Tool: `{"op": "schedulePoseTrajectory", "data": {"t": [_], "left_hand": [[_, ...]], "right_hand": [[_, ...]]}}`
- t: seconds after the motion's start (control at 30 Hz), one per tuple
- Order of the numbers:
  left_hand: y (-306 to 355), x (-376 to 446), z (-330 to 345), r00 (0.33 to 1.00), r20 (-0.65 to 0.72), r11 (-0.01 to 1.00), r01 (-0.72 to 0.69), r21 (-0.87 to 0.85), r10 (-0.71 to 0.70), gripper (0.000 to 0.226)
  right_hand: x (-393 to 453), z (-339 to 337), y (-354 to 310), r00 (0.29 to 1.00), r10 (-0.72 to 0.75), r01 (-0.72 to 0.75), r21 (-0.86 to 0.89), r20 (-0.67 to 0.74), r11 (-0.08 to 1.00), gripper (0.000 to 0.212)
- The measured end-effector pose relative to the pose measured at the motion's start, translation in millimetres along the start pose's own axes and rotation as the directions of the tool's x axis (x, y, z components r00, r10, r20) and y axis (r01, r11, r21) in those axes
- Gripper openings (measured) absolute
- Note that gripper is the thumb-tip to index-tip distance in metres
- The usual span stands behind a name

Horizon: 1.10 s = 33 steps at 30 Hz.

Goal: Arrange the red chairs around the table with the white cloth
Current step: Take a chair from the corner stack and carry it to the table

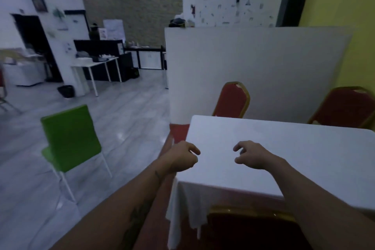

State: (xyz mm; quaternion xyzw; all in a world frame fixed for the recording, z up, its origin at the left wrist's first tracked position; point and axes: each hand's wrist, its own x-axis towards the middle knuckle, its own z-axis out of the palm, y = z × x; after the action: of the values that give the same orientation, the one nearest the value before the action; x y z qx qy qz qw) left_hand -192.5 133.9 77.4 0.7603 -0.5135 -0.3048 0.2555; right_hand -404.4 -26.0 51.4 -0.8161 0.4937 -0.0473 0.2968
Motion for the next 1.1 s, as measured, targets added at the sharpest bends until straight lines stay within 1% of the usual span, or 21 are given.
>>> {"op": "schedulePoseTrajectory", "data": {"t": [0.1,0.17,0.3,0.4,0.5,0.63,0.7,0.9,1.1], "left_hand": [[-44,13,-57,0.999,-0.051,0.999,-0.002,0.045,0.005,0.044],[-72,29,-89,0.997,-0.079,0.999,0.011,0.038,-0.008,0.043],[-119,82,-141,0.994,-0.098,0.997,0.062,0.039,-0.058,0.041],[-141,129,-174,0.993,-0.103,0.997,0.062,0.051,-0.056,0.04],[-162,181,-209,0.993,-0.062,0.992,0.107,0.06,-0.103,0.038],[-190,249,-255,0.988,-0.076,0.988,0.141,0.066,-0.136,0.041],[-199,279,-274,0.987,-0.076,0.987,0.15,0.061,-0.145,0.04],[-232,377,-321,0.994,-0.023,0.993,0.11,0.042,-0.109,0.041],[-266,477,-364,0.998,0.046,0.999,0.035,0.029,-0.036,0.04]], "right_hand": [[47,23,-51,0.999,-0.035,0.035,0.005,0.003,0.999,0.036],[82,36,-79,0.999,-0.053,0.053,0.011,0.003,0.999,0.035],[160,54,-122,0.996,-0.089,0.089,0.011,0.005,0.996,0.035],[224,61,-144,0.993,-0.113,0.114,0.051,-0.014,0.992,0.032],[293,65,-162,0.996,-0.092,0.091,0.089,0.005,0.992,0.028],[373,68,-184,0.998,-0.066,0.066,0.097,-0.003,0.993,0.027],[406,69,-194,0.998,-0.051,0.049,0.099,0.021,0.994,0.027],[496,82,-218,0.999,-0.014,0.01,0.089,0.041,0.996,0.03],[580,96,-243,0.996,0.084,-0.087,0.101,0.035,0.991,0.025]]}}
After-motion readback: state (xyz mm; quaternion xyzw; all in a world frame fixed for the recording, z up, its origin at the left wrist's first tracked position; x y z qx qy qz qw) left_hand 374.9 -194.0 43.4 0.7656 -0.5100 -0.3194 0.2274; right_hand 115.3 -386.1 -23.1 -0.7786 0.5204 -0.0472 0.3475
